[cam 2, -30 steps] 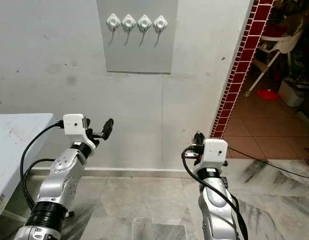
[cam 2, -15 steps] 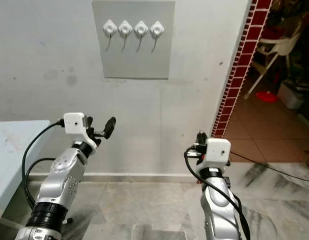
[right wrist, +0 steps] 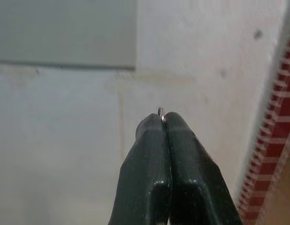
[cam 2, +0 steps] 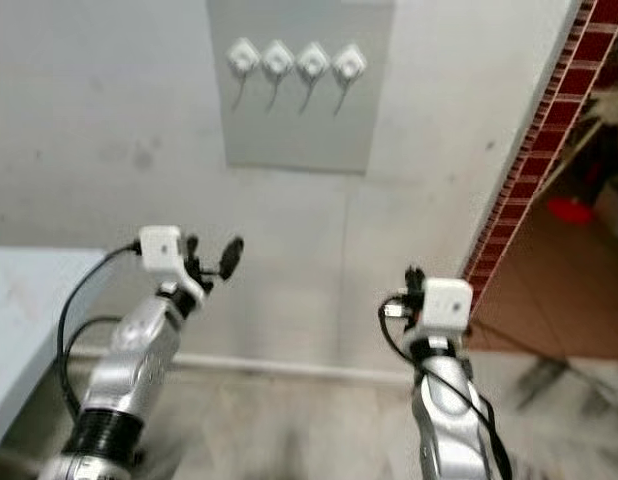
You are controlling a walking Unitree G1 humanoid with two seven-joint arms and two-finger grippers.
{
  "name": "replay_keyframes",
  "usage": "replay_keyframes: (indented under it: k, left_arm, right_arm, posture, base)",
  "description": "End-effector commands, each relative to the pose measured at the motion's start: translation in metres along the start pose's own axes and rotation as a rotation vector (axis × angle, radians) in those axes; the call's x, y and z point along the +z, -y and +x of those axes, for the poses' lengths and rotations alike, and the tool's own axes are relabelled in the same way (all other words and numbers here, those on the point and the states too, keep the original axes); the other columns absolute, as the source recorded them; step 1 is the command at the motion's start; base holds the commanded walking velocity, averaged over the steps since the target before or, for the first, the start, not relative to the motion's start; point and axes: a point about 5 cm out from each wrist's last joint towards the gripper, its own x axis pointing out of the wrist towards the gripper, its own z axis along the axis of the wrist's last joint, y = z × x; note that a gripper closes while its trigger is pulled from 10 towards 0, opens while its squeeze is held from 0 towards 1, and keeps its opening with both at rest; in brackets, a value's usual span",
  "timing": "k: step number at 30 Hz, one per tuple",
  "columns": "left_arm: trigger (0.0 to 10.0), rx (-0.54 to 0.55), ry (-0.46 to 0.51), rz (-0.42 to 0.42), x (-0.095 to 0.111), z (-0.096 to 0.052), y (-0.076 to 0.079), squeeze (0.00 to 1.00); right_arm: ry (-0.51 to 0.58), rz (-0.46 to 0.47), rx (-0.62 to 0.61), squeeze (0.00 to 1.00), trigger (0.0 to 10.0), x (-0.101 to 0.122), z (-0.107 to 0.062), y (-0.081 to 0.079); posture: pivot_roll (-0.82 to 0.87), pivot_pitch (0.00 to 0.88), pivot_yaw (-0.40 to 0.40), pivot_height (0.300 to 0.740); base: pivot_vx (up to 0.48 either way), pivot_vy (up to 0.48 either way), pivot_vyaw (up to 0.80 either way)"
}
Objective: Hang keys on a hook
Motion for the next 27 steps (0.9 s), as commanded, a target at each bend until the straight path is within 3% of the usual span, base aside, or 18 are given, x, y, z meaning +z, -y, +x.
replay_keyframes:
  k: [1,27]
  left_arm:
    - [10.0,0.025,0.007,0.017,0.0043,-0.0014,-0.0090,0.00]
    - [10.0,0.016,0.009,0.008,0.0041,0.0012,-0.0054,0.00]
  right_arm:
    - [0.017,0.014,0.019,0.00,10.0,0.0044,0.0027,-0.0075]
    - [0.020,0.014,0.030,0.00,10.0,0.0055,0.0041,-0.0094]
  posture:
    - [-0.01,0.000,0.001,0.740]
    - [-0.01,0.000,-0.006,0.740]
  base:
    - [0.416,0.000,0.00]
    - [0.419,0.000,0.00]
